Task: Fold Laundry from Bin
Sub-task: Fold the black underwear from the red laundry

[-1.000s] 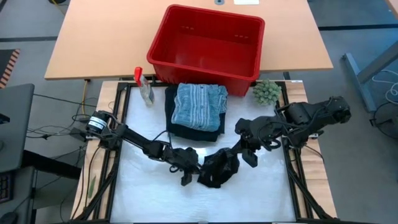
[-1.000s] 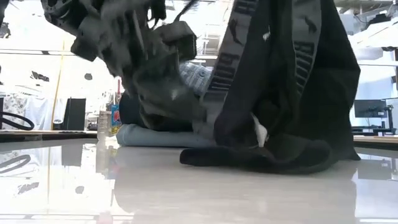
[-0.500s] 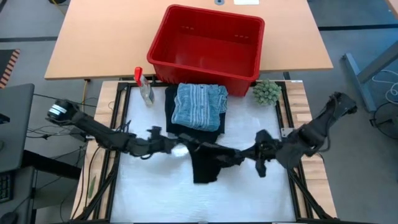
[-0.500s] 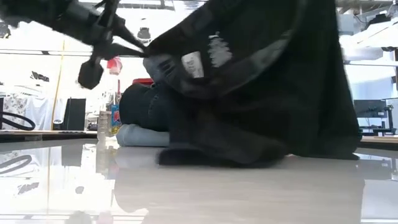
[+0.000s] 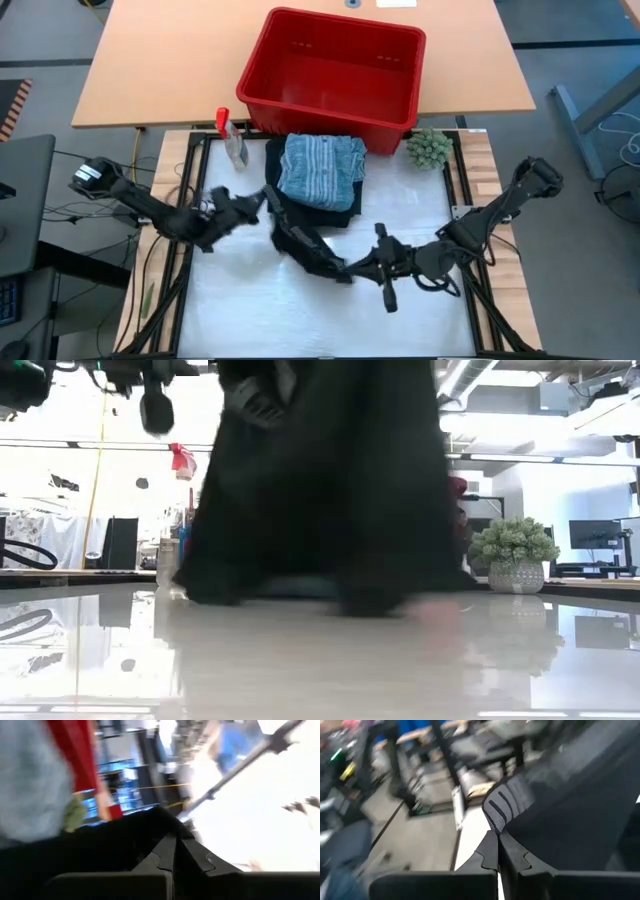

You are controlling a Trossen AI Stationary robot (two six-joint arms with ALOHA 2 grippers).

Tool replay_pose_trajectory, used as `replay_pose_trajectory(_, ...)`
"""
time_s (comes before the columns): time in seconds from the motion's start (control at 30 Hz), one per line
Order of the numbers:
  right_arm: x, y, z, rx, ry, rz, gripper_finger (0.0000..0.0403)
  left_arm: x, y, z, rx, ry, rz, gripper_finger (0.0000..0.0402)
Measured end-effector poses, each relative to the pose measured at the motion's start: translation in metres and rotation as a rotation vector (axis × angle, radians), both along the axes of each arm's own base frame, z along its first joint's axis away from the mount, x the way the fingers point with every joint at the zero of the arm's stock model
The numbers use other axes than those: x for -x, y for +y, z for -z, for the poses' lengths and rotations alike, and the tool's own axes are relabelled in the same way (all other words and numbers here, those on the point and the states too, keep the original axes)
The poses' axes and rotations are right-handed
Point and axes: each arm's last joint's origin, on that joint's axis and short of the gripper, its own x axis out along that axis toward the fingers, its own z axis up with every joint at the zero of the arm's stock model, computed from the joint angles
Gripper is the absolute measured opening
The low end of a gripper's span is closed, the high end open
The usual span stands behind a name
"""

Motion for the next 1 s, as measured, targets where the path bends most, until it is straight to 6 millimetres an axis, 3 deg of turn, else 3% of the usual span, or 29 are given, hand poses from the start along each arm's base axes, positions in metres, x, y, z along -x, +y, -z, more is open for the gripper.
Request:
replay_pose_trajectory(0.23, -0.007, 0.009, 0.018, -0.056, 0.101, -0.04, 0.0029, 0.031, 0.01, -0.032, -0.151, -0.077, -0.035, 0.0)
replay_pose_trajectory(0.43, -0.005, 0.001, 0.011, -0.139, 0.096, -0.011, 0.0063, 0.041, 0.012, -0.037, -0.17, -0.049, -0.033, 0.0)
replay_pose_trajectory(0.63, 0.0, 0.002, 0.012, -0.098, 0.124, -0.038, 0.0122, 0.04, 0.012, -0.035, -0.172, -0.022, -0.028, 0.0)
replay_pose_trajectory(0.83, 0.0, -0.003, 0.019, -0.04, 0.181, 0.006, 0.0206, 0.032, 0.006, -0.023, -0.137, 0.039, 0.16, 0.0)
replay_pose_trajectory(1.0, -0.025, -0.015, 0.038, -0.013, 0.216, 0.095, 0.0239, 0.029, -0.006, -0.018, -0.213, 0.069, 0.398, 0.0)
